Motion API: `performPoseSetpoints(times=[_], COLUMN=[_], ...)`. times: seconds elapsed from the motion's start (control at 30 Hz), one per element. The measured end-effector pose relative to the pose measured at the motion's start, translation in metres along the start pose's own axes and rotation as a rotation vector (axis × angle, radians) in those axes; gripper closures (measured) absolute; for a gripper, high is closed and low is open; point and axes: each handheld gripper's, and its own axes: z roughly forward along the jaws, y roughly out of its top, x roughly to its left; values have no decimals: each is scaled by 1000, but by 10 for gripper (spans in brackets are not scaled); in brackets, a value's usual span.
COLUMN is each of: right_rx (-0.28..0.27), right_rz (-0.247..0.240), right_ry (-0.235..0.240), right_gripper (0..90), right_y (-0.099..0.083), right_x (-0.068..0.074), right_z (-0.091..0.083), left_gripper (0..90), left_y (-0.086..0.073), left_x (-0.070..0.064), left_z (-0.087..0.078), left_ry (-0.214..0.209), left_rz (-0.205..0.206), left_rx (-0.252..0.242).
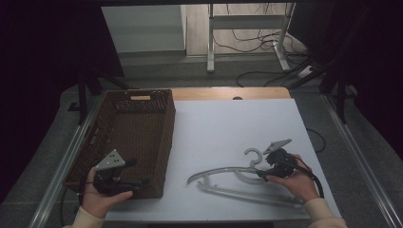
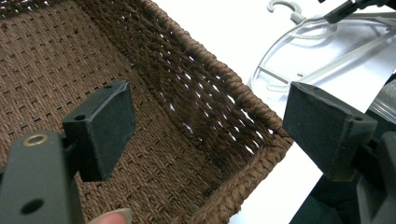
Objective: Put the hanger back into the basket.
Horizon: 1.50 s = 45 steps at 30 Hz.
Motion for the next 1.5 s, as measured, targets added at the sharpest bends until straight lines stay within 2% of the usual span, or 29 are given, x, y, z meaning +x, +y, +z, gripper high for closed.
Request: performPoseSetpoints(times=[0.03,0.23,0.37,0.47,0.5,0.57,0.6,0.77,0.8,0.87,0.9,1.23,1.33,1.37,1.4,1.5], right_rx=[0,89,115,147,147,149,149,154,154,154,154,95,22,22,-13,-33], right_rz=[0,-56,-75,-115,-115,-137,-145,-203,-203,-276,-276,-306,-299,-299,-295,-298], right_ry=[0,3,5,3,3,33,46,58,58,51,51,13,15,15,16,24], right_gripper=[353,489,547,619,619,723,741,775,775,810,810,819,819,819,820,820], right_y=[0,7,8,10,10,11,11,12,12,13,13,12,13,13,13,13], right_x=[0,2,3,5,5,5,5,5,5,9,9,6,3,3,2,1], right_z=[0,12,15,19,19,19,20,20,20,20,20,5,-9,-9,-16,-22], left_gripper=[170,170,170,171,171,171,171,172,172,172,172,173,174,174,174,174], left_y=[0,0,0,0,0,0,0,-1,-1,-1,-1,0,-1,-1,-1,-1], left_x=[0,0,-1,-1,-1,-1,-1,-1,-1,-1,-1,-1,-1,-1,-1,-1], left_z=[0,0,0,1,1,1,1,1,1,1,1,0,0,0,1,1], left_ry=[0,1,1,0,0,0,0,0,0,0,0,2,2,2,1,1], left_rz=[0,2,4,5,5,6,6,5,5,3,3,7,8,8,5,6], left_rx=[0,3,3,5,5,5,5,6,6,6,6,4,5,5,6,6])
